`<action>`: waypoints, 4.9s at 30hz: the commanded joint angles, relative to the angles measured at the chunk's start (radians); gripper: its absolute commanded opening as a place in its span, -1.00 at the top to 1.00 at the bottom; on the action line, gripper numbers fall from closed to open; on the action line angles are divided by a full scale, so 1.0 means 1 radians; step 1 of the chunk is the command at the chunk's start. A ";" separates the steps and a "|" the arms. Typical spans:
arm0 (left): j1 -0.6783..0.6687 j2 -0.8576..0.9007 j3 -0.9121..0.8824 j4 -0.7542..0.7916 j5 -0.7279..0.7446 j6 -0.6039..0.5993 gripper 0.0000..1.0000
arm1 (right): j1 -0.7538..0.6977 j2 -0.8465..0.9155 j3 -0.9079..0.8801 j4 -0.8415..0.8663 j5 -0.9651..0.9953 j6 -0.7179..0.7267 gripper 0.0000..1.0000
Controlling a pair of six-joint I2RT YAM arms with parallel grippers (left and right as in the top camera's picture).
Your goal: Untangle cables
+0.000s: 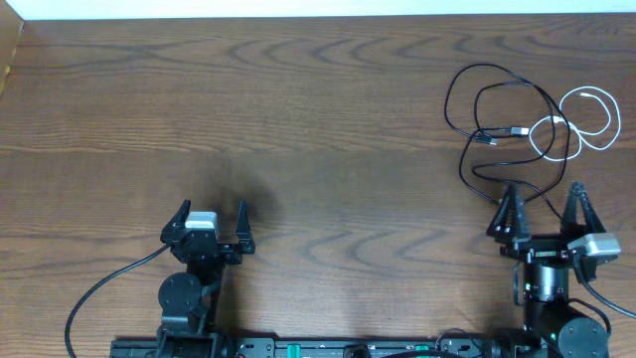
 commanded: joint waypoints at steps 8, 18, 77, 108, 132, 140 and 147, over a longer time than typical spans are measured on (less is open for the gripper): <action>0.006 0.003 -0.018 -0.038 -0.014 -0.004 -0.96 | 0.002 -0.010 -0.098 -0.028 0.171 -0.001 -0.98; 0.006 0.003 -0.018 -0.038 -0.014 -0.004 -0.96 | 0.009 -0.010 -0.098 -0.266 0.182 -0.005 -0.99; 0.006 0.003 -0.018 -0.038 -0.014 -0.004 -0.96 | 0.052 -0.009 -0.098 -0.347 -0.010 -0.499 -0.99; 0.006 0.003 -0.018 -0.038 -0.014 -0.004 -0.96 | 0.052 -0.009 -0.098 -0.347 -0.010 -0.498 -0.99; 0.006 0.003 -0.018 -0.038 -0.014 -0.004 -0.96 | 0.052 -0.009 -0.098 -0.347 -0.010 -0.498 -0.99; 0.006 0.003 -0.018 -0.038 -0.014 -0.004 -0.95 | 0.052 -0.009 -0.098 -0.347 -0.010 -0.499 -0.99; 0.006 0.003 -0.018 -0.038 -0.014 -0.004 -0.95 | 0.052 -0.009 -0.098 -0.347 -0.010 -0.499 -0.98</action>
